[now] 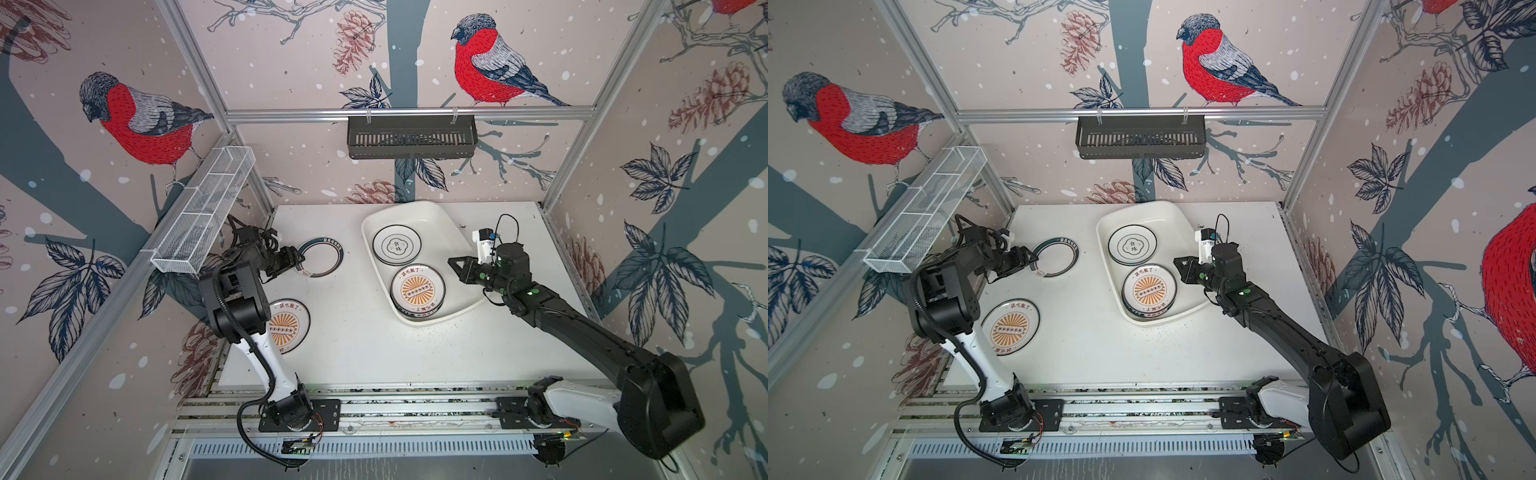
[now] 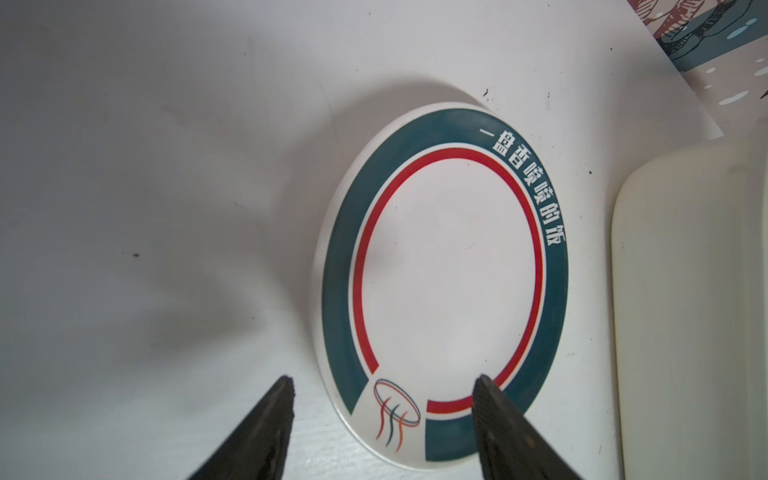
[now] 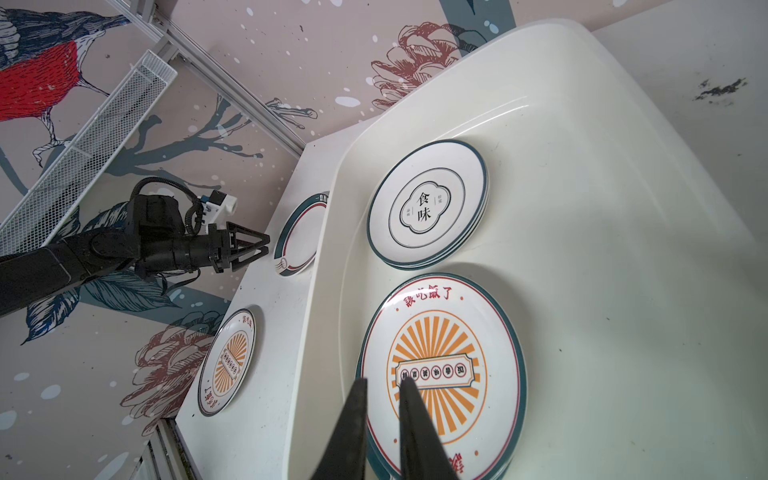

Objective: Place the plates into the plastic bin on the countertop
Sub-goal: 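Slide the ringed plate with the left gripper toward the bin's side wall, then push the ringed plate's rim against the bin wall with the left gripper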

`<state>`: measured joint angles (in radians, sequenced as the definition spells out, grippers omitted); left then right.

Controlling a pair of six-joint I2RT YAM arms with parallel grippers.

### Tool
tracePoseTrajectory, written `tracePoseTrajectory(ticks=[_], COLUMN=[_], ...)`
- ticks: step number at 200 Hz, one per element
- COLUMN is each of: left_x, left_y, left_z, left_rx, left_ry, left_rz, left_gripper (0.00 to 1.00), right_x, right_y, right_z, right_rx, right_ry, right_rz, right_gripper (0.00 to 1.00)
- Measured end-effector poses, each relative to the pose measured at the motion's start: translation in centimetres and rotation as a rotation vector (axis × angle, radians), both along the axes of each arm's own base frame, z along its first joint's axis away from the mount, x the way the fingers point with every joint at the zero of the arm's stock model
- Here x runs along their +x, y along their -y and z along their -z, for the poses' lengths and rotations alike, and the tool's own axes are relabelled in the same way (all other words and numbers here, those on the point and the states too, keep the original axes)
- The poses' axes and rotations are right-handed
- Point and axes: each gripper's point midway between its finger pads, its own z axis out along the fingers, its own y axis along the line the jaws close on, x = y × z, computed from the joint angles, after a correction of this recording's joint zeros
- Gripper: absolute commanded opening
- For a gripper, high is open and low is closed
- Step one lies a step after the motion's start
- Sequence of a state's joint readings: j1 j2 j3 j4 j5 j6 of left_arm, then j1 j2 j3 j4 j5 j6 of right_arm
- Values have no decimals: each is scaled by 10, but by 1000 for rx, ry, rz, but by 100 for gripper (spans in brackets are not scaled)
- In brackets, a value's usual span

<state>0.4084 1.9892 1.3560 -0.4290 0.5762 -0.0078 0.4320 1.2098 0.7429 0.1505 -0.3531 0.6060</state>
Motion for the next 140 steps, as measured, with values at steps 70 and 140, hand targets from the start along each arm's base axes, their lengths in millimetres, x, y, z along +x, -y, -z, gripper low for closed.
tracePoseTrajectory(ticks=[70,140], left_x=[3,3], left_y=[2,8], left_z=[7,4], left_rx=[-15,-50], left_ry=[21,32], left_rz=[35,50], left_gripper=[57,59], right_x=[0,0], right_y=[-2,-2], right_z=[0,0], right_rx=[17,18], right_ry=[-13,-12], right_rz=[-4,-5], right_gripper=[17,17])
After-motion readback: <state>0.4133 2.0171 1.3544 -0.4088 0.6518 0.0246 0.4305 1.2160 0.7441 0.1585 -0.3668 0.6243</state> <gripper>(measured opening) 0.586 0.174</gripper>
